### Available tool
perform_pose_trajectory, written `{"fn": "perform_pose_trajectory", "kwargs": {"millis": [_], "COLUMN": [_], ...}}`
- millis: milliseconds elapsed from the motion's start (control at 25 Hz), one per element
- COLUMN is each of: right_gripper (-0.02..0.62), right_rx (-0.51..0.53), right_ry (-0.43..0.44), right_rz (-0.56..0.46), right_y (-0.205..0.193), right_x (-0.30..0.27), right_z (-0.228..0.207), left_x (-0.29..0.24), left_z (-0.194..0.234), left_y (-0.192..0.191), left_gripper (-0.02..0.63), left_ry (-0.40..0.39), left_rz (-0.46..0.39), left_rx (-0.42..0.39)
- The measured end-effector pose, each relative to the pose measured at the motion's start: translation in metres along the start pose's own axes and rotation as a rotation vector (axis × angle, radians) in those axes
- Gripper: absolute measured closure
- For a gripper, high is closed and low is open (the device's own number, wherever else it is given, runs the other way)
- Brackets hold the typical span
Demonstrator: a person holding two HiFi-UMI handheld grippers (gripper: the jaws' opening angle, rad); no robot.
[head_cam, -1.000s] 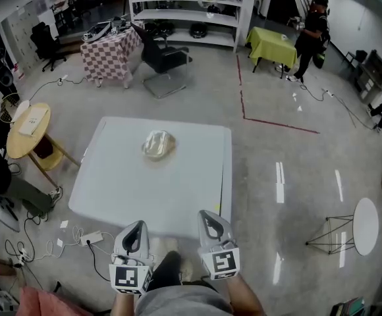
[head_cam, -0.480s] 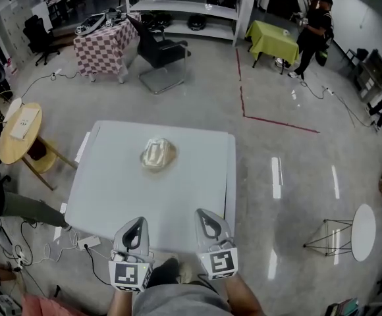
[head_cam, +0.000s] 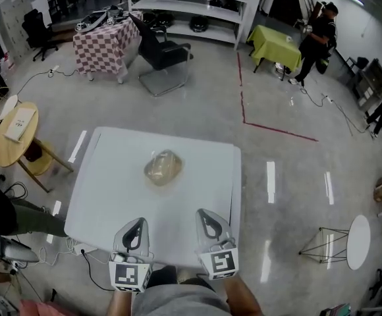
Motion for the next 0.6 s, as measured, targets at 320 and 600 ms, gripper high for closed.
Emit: {"fn": "perform_pose_trajectory", "kwargs": {"millis": [320,600], "right_gripper": [0.592,0.592], "right_rx": [0.039,0.045], "right_ry": [0.015,0.032], "right_rz": [0.019,0.042], "right_y": [0.009,0.007], "right_x": [-0.038,-0.060], "right_z": [0.014,0.018], "left_x": [-0.010,-0.017], "left_z": [0.037,0.054], "left_y": [-0.004,-0.013], "left_gripper": [0.594,0.595], "left_ry": [0.019,0.036], "left_rz": [-0.002,0.013], "left_rx": [0.050,0.080]}}
Point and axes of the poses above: the fingertips, and each gripper's own axes: x backward along the fingers, z to its left, y out of its top, the point moved 2 cm from there along x, backward along the fingers, and after that the axes turned 11 degrees about z, right-handed, at the moved point
